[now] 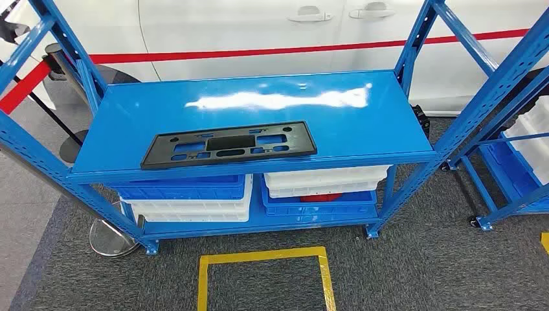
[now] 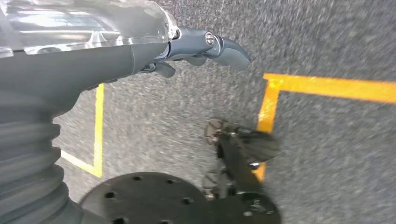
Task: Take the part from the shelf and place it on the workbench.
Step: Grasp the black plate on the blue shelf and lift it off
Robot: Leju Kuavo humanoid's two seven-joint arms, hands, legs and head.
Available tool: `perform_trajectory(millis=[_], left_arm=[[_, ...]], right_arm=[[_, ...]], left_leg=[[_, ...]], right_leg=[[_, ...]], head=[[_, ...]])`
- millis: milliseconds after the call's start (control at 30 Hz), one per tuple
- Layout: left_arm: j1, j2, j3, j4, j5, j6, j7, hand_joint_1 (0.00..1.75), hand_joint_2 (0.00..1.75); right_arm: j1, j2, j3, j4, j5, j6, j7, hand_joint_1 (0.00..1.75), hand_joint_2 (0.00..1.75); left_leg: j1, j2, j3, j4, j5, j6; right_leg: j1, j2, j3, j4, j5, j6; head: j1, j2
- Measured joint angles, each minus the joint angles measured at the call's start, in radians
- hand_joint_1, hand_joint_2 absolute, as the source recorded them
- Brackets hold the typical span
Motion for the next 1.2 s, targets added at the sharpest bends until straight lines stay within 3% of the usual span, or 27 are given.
perform_trajectory(millis=[67, 100, 200, 233, 400, 567, 700, 1000, 1200], left_arm=[[-0.005, 0.000, -0.008, 0.007, 0.025, 0.013, -0.014, 0.00, 1.75], [-0.011, -0.001, -0.016, 0.013, 0.052, 0.026, -0.029, 0.00, 1.31], [-0.026, -0.002, -0.040, 0.032, 0.129, 0.067, -0.076, 0.00, 0.00], [-0.032, -0.002, -0.048, 0.038, 0.151, 0.080, -0.092, 0.00, 0.00], [-0.055, -0.004, -0.089, 0.068, 0.247, 0.133, -0.163, 0.00, 0.00], [-0.070, -0.008, -0.129, 0.091, 0.293, 0.169, -0.211, 0.00, 0.00], [-0.081, -0.011, -0.157, 0.105, 0.316, 0.187, -0.239, 0.00, 0.00], [-0.086, -0.011, -0.191, 0.115, 0.333, 0.185, -0.273, 0.00, 0.00], [-0.088, -0.011, -0.212, 0.120, 0.334, 0.179, -0.294, 0.00, 0.00]], right_arm=[[-0.005, 0.000, -0.008, 0.006, 0.006, -0.012, -0.003, 0.00, 1.75], [-0.010, 0.000, -0.017, 0.011, 0.011, -0.024, -0.006, 0.00, 1.75], [-0.025, 0.000, -0.045, 0.027, 0.027, -0.065, -0.018, 0.00, 0.44], [-0.030, 0.000, -0.057, 0.033, 0.030, -0.077, -0.025, 0.00, 0.00], [-0.051, 0.000, -0.124, 0.050, 0.033, -0.112, -0.110, 0.00, 0.00], [-0.067, 0.000, -0.198, 0.028, 0.027, -0.103, -0.253, 0.00, 0.00], [-0.076, 0.002, -0.265, -0.035, 0.031, -0.074, -0.359, 0.00, 1.75], [-0.041, 0.030, -0.280, -0.329, 0.056, -0.020, -0.453, 0.00, 1.75], [-0.010, 0.033, -0.236, -0.547, 0.076, -0.024, -0.488, 0.00, 1.75]], left_leg=[[0.000, 0.000, 0.000, 0.000, 0.000, 0.000], [0.000, 0.000, 0.000, 0.000, 0.000, 0.000], [0.000, 0.000, 0.000, 0.000, 0.000, 0.000], [0.000, 0.000, 0.000, 0.000, 0.000, 0.000], [0.000, 0.000, 0.000, 0.000, 0.000, 0.000], [0.000, 0.000, 0.000, 0.000, 0.000, 0.000], [0.000, 0.000, 0.000, 0.000, 0.000, 0.000], [0.000, 0.000, 0.000, 0.000, 0.000, 0.000], [0.000, 0.000, 0.000, 0.001, 0.000, 0.000]], right_leg=[[0.000, 0.000, 0.000, 0.000, 0.000, 0.000], [0.000, 0.000, 0.000, 0.000, 0.000, 0.000], [0.000, 0.000, 0.000, 0.000, 0.000, 0.000], [0.000, 0.000, 0.000, 0.000, 0.000, 0.000], [0.000, 0.000, 0.000, 0.000, 0.000, 0.000], [0.000, 0.000, 0.001, 0.000, 0.000, 0.000], [0.000, 0.000, 0.001, -0.001, 0.000, 0.000], [0.000, 0.000, 0.001, -0.001, 0.000, 0.000], [0.000, 0.000, 0.001, -0.001, 0.000, 0.000]], head=[[0.000, 0.000], [0.000, 0.000], [0.000, 0.000], [0.000, 0.000], [0.000, 0.000], [0.000, 0.000], [0.000, 0.000], [0.000, 0.000], [0.000, 0.000]])
